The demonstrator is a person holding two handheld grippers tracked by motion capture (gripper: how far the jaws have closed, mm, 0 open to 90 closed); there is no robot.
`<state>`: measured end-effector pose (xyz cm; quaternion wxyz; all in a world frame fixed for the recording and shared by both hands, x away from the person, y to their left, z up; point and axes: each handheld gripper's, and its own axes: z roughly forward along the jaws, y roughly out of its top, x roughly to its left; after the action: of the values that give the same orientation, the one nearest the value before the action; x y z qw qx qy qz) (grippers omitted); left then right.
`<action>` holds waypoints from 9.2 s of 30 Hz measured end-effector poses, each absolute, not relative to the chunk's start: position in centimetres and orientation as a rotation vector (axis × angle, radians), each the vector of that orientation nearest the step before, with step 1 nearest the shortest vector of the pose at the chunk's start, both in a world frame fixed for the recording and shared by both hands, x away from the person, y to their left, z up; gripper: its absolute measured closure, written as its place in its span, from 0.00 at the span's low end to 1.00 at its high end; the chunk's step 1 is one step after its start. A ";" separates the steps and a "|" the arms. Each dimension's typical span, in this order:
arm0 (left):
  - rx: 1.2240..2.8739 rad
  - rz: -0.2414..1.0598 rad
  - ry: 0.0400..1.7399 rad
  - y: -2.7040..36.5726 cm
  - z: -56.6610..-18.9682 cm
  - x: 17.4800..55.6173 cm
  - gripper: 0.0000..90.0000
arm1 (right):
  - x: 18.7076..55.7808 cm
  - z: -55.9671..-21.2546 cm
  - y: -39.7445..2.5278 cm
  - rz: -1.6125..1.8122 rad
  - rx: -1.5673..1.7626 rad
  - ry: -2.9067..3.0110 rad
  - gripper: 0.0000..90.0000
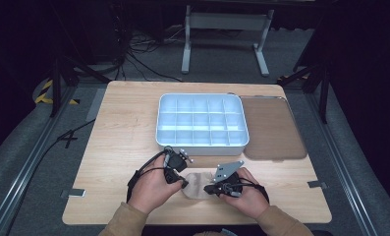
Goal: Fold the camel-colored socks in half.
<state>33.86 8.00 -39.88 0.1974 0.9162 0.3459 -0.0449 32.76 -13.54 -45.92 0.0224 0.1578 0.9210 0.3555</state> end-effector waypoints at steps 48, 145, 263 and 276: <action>2.580 -0.203 0.881 5.9 -38.2 34.4 0.94 | 33.6 -46.6 -17.6 1.068 0.646 2.794 1.00; 2.485 -0.122 0.981 10.2 -38.9 33.2 0.61 | 32.8 -42.8 -13.2 1.155 0.479 2.792 0.93; 2.715 -0.170 0.721 6.9 -44.2 34.7 0.98 | 32.4 -46.5 -15.0 1.131 0.592 2.794 0.98; 2.745 -0.141 0.636 5.1 -44.4 34.3 0.99 | 32.3 -46.5 -15.0 1.132 0.590 2.788 0.98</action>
<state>34.34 5.13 -44.40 0.1597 0.9605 0.2226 -0.0493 32.33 -15.01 -46.49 0.0376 0.1923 0.9086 0.3688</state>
